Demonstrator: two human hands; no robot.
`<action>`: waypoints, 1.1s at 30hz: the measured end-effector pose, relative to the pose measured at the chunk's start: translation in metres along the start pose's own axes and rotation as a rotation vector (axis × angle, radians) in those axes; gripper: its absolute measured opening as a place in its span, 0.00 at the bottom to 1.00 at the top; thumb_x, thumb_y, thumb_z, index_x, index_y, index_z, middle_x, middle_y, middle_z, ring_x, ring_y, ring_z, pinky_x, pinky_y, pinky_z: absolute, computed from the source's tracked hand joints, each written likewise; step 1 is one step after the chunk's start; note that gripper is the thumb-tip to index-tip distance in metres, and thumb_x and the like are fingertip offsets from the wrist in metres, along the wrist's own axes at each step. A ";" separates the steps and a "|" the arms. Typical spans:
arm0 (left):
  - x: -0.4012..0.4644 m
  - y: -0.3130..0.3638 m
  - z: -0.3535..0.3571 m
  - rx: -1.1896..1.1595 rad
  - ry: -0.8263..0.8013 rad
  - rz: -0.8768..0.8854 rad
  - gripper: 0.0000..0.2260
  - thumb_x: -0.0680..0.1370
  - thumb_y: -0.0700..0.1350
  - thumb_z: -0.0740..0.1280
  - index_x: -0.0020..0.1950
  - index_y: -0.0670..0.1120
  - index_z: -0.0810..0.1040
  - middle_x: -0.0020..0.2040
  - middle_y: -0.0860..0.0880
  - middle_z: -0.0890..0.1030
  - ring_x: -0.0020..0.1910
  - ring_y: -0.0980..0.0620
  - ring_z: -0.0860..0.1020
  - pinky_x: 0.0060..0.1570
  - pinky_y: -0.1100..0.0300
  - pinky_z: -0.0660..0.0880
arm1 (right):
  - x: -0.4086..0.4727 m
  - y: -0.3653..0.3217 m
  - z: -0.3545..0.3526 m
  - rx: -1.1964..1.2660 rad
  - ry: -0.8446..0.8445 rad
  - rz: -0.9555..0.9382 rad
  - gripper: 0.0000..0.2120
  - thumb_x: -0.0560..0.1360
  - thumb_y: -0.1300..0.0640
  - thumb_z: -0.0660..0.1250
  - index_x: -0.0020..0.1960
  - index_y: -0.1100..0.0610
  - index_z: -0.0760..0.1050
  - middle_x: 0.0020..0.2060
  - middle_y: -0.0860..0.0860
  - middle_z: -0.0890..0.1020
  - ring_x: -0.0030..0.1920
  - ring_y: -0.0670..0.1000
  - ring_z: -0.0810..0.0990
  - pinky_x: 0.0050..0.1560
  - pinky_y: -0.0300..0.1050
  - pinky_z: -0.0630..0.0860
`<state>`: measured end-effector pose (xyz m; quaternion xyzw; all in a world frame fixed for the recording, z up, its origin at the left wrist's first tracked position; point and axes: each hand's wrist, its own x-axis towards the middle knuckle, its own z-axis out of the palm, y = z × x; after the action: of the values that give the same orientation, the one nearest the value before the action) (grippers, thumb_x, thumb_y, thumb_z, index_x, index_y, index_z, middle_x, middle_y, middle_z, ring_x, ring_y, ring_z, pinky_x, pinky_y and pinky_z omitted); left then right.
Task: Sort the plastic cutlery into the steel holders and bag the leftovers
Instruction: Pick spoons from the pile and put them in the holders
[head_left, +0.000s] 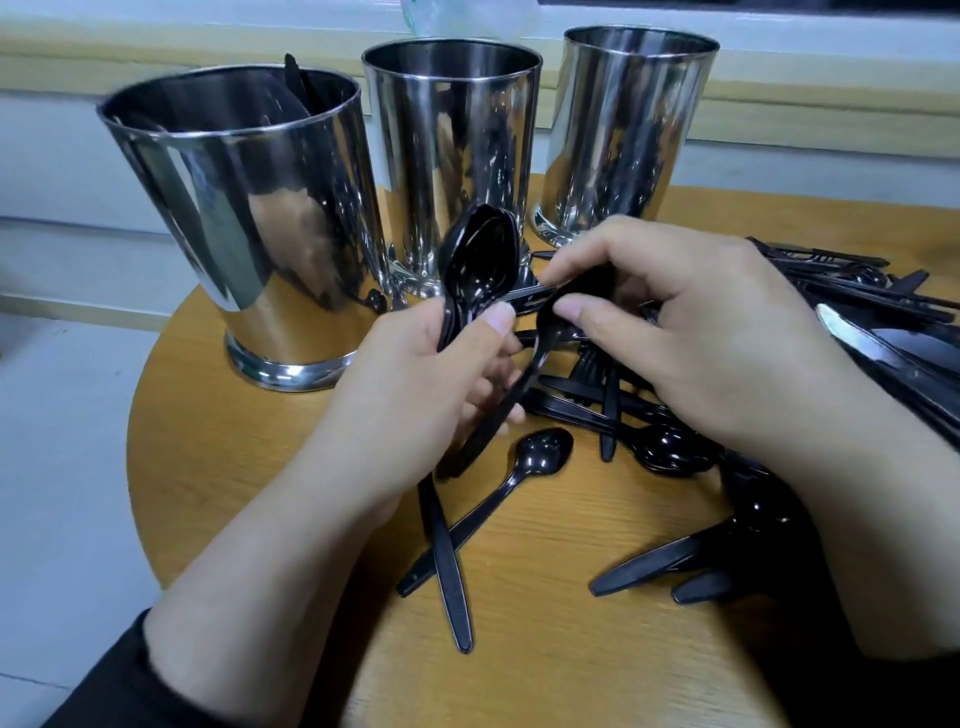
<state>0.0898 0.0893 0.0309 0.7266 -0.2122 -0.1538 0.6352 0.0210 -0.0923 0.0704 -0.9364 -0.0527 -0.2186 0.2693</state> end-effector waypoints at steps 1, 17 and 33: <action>-0.002 0.002 0.001 -0.025 -0.056 -0.018 0.13 0.84 0.52 0.63 0.48 0.44 0.79 0.38 0.44 0.86 0.30 0.47 0.83 0.32 0.54 0.82 | 0.000 -0.001 0.002 0.019 0.036 0.003 0.06 0.78 0.55 0.71 0.53 0.46 0.81 0.40 0.34 0.80 0.44 0.37 0.77 0.44 0.26 0.69; 0.005 -0.007 -0.009 -0.145 0.004 -0.095 0.14 0.82 0.57 0.65 0.47 0.46 0.74 0.32 0.49 0.66 0.25 0.53 0.62 0.22 0.64 0.61 | 0.003 0.000 0.002 -0.177 -0.639 -0.044 0.12 0.73 0.41 0.71 0.57 0.35 0.80 0.54 0.32 0.74 0.58 0.36 0.67 0.58 0.28 0.62; 0.003 -0.005 -0.005 -0.147 0.033 -0.101 0.14 0.83 0.54 0.65 0.51 0.43 0.74 0.30 0.51 0.67 0.23 0.54 0.62 0.22 0.64 0.59 | 0.004 0.003 0.009 -0.261 -0.554 -0.088 0.10 0.80 0.51 0.66 0.57 0.41 0.82 0.51 0.36 0.76 0.55 0.38 0.69 0.60 0.27 0.60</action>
<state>0.0958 0.0923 0.0270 0.6902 -0.1530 -0.1886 0.6817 0.0288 -0.0903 0.0645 -0.9839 -0.1358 0.0285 0.1124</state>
